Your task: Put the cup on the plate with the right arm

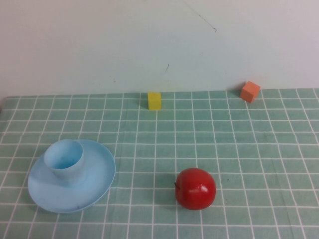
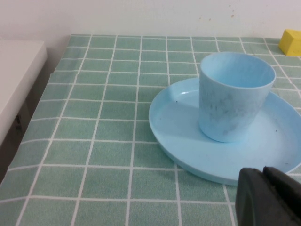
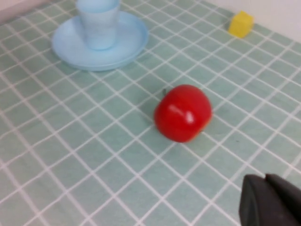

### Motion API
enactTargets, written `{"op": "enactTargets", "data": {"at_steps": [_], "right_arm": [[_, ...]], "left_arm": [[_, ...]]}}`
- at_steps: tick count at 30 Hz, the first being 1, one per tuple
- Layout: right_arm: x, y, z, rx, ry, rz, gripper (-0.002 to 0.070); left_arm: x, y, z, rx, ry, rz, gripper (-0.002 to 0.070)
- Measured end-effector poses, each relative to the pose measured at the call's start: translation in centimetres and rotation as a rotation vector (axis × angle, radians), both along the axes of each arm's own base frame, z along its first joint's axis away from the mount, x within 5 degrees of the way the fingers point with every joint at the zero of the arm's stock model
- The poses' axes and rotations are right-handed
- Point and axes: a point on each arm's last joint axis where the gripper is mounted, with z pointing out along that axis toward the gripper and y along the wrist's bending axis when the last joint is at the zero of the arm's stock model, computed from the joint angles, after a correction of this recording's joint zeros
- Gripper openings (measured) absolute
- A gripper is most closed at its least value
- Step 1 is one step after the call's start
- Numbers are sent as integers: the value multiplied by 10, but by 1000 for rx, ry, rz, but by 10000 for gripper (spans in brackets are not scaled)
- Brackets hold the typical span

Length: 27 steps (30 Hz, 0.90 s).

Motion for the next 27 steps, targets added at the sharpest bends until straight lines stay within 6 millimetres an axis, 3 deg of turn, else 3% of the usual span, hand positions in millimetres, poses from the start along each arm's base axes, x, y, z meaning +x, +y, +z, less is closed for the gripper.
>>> {"op": "enactTargets", "data": {"at_steps": [12,19,27], "right_arm": [[19,-48,-23,-74,3,-570,-3],[-1,-68,-31,-75,-106,-799,-3],[-17,-71,-71,-70,-259,-863,-3]], "left_arm": [[0,0,0,0,0,0,-3],[0,0,0,0,0,0,-2],[0,0,0,0,0,0,-2]]}}
